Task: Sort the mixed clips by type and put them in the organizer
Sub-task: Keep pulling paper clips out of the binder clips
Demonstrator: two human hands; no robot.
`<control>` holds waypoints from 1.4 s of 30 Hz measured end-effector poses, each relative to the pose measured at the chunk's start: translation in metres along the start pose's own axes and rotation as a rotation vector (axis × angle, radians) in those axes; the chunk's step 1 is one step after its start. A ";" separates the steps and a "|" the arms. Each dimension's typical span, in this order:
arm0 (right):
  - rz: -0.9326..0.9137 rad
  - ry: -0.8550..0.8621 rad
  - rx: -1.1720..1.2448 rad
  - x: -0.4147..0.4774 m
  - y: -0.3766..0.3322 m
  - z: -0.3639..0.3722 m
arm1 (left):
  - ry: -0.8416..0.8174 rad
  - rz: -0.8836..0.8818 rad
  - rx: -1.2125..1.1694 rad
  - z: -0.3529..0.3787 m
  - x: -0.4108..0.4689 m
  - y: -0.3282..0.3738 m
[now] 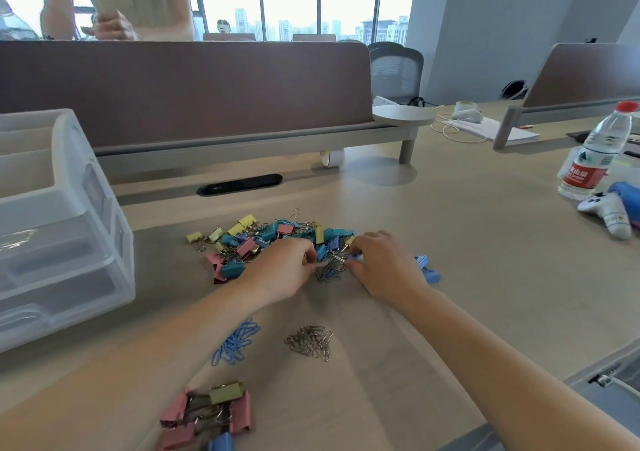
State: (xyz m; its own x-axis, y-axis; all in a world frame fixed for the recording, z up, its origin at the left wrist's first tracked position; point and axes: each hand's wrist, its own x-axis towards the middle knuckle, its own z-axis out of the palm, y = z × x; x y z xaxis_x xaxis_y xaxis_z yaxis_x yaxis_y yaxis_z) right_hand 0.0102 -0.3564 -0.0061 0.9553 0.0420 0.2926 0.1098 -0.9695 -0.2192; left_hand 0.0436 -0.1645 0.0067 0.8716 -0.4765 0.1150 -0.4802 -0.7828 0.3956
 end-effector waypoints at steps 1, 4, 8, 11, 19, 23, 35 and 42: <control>0.003 0.011 0.003 -0.001 0.002 -0.004 | -0.002 -0.001 -0.004 0.001 0.000 0.000; 0.028 0.015 -0.017 -0.007 0.008 -0.016 | -0.009 -0.004 -0.014 0.002 0.000 0.002; 0.069 0.011 -0.086 -0.016 0.017 -0.022 | -0.036 -0.001 0.015 0.005 -0.001 0.006; 0.092 -0.045 -0.152 -0.022 0.021 -0.020 | -0.074 0.003 0.023 0.011 -0.002 0.008; 0.172 -0.053 -0.173 -0.023 0.025 -0.020 | -0.101 0.011 0.023 0.012 -0.002 0.009; 0.024 -0.074 -0.054 -0.017 0.006 -0.014 | -0.115 0.021 0.048 0.011 -0.002 0.006; -0.120 -0.173 -0.135 -0.012 -0.010 0.002 | -0.163 0.093 0.177 0.010 -0.004 0.000; -0.106 -0.168 -0.117 -0.017 -0.008 -0.002 | -0.166 0.111 0.212 0.007 -0.012 -0.004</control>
State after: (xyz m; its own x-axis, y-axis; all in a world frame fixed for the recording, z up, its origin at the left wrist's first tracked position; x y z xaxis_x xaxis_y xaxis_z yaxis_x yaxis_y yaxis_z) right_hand -0.0075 -0.3494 -0.0072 0.9735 0.1755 0.1470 0.1889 -0.9785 -0.0829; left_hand 0.0341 -0.1580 -0.0027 0.7930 -0.6091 -0.0107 -0.5967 -0.7801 0.1881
